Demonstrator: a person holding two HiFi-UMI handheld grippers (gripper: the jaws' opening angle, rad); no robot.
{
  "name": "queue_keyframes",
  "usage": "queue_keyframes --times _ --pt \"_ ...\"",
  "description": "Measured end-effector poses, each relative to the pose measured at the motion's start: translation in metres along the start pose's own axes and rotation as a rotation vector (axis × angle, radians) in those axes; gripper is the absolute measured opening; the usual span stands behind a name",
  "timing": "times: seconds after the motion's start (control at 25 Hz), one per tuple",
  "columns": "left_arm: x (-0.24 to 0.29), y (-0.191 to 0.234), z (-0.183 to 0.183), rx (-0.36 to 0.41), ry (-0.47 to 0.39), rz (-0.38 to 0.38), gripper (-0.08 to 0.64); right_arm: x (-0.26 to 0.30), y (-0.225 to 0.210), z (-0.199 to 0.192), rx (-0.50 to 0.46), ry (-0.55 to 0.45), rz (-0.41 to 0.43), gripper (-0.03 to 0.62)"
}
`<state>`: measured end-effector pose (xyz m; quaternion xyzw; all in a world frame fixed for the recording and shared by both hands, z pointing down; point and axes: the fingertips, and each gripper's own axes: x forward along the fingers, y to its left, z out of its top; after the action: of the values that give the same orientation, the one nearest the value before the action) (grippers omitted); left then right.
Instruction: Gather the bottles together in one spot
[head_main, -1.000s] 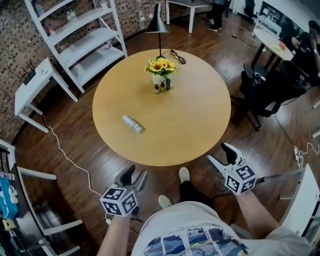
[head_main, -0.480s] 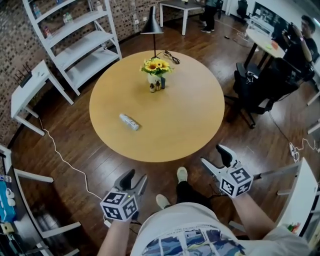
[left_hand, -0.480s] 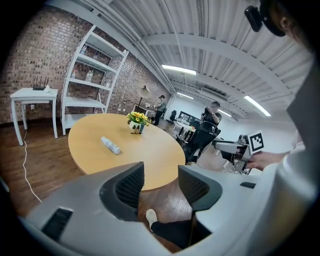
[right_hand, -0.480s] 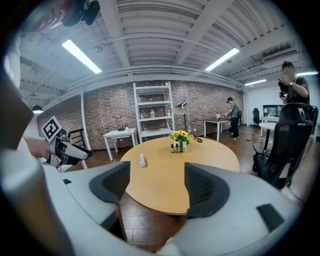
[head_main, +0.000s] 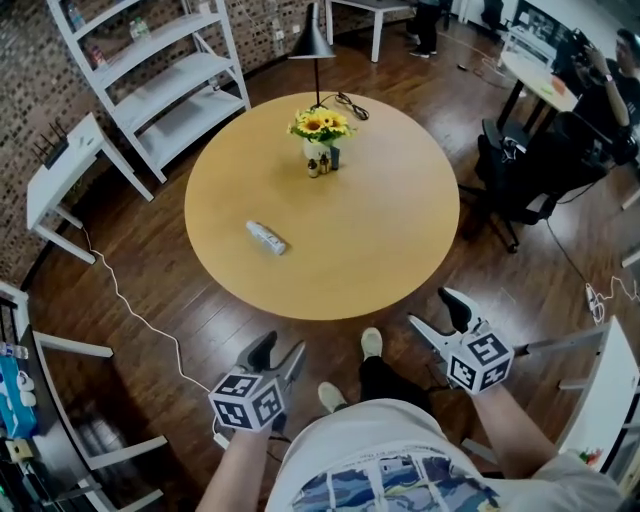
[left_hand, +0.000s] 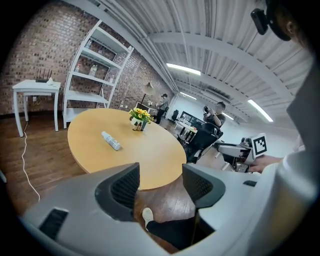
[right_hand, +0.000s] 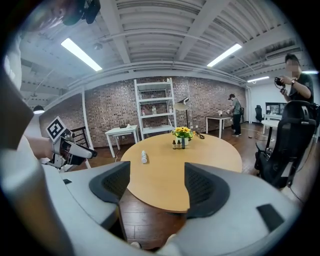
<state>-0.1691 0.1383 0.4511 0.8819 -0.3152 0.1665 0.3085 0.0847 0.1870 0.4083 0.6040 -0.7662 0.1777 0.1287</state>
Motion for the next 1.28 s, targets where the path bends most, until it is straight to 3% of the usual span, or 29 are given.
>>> queue_keyframes --times 0.28,0.48,0.84,1.0,1.12,1.16,1.2,1.28 --pt "0.051 0.040 0.016 -0.021 0.032 0.073 0.245 0.026 -0.028 0.002 0.008 0.023 0.022 0.359" --pt "0.116 0.097 0.032 -0.105 0.063 0.176 0.253 0.056 -0.066 0.008 0.019 0.049 0.050 0.359" --pt "0.233 0.229 0.066 -0.250 0.127 0.476 0.296 0.119 -0.152 0.033 -0.006 0.110 0.109 0.359" --pt "0.271 0.272 0.068 -0.308 0.171 0.562 0.298 0.138 -0.185 0.038 -0.016 0.141 0.126 0.359" --pt "0.289 0.285 0.059 -0.293 0.260 0.615 0.319 0.149 -0.207 0.039 -0.012 0.159 0.138 0.359" --pt "0.290 0.287 0.056 -0.264 0.294 0.641 0.287 0.153 -0.213 0.039 -0.009 0.161 0.143 0.359" --pt "0.290 0.288 0.055 -0.233 0.321 0.660 0.207 0.157 -0.218 0.040 -0.006 0.163 0.151 0.359" --pt "0.292 0.282 0.055 -0.224 0.326 0.649 0.196 0.166 -0.225 0.042 0.000 0.165 0.172 0.359"
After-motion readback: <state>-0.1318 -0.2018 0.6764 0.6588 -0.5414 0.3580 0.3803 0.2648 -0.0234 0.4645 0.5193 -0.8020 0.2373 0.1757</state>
